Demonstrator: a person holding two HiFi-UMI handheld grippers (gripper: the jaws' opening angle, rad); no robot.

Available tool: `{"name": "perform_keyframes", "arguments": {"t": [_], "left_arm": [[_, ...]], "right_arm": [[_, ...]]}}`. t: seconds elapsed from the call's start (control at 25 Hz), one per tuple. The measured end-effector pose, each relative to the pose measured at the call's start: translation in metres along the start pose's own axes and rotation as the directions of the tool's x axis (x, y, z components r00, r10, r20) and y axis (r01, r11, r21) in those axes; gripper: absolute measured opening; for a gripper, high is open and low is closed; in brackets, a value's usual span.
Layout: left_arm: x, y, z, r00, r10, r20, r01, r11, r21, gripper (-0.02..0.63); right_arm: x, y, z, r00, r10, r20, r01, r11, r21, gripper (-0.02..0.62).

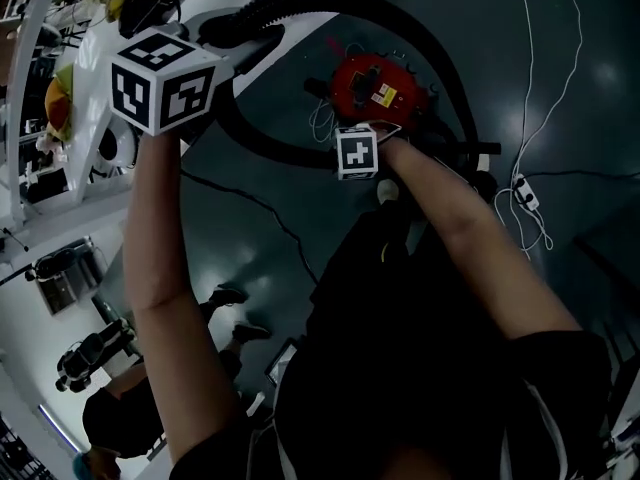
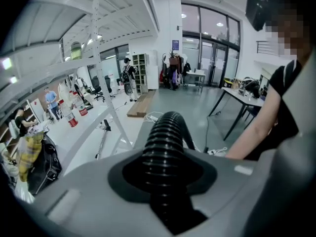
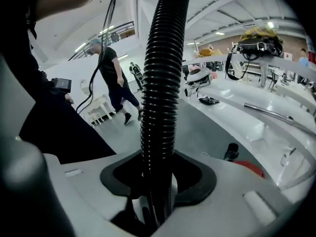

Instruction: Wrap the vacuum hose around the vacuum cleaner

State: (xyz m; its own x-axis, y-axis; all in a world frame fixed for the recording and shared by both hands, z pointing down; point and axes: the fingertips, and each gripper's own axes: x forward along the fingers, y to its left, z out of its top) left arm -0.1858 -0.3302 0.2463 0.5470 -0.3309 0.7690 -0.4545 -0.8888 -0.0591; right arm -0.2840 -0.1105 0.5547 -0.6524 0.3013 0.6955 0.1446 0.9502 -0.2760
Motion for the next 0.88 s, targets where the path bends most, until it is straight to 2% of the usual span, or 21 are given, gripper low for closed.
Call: {"name": "perform_keyframes", "arguments": {"t": [0.24, 0.4, 0.52, 0.72, 0.88], "left_arm": [[0.012, 0.03, -0.037, 0.999, 0.043, 0.022, -0.04, 0.993, -0.112, 0.137], [0.024, 0.05, -0.074, 0.995, 0.098, 0.033, -0.088, 0.97, -0.226, 0.137], [0.031, 0.058, -0.104, 0.989, 0.146, 0.034, -0.129, 0.944, -0.305, 0.137], [0.039, 0.069, -0.154, 0.977, 0.213, 0.017, -0.187, 0.891, -0.413, 0.135], [0.045, 0.072, -0.2, 0.965, 0.263, -0.01, -0.233, 0.835, -0.499, 0.133]], "right_arm": [[-0.005, 0.023, -0.029, 0.992, 0.069, -0.108, -0.069, 0.998, 0.002, 0.178], [-0.008, 0.032, -0.061, 0.971, 0.104, -0.213, -0.11, 0.994, -0.018, 0.178], [-0.012, 0.034, -0.089, 0.944, 0.105, -0.314, -0.126, 0.991, -0.049, 0.178], [-0.025, 0.031, -0.118, 0.896, 0.103, -0.431, -0.159, 0.983, -0.096, 0.178], [-0.035, 0.023, -0.143, 0.852, 0.097, -0.515, -0.186, 0.975, -0.123, 0.178]]}}
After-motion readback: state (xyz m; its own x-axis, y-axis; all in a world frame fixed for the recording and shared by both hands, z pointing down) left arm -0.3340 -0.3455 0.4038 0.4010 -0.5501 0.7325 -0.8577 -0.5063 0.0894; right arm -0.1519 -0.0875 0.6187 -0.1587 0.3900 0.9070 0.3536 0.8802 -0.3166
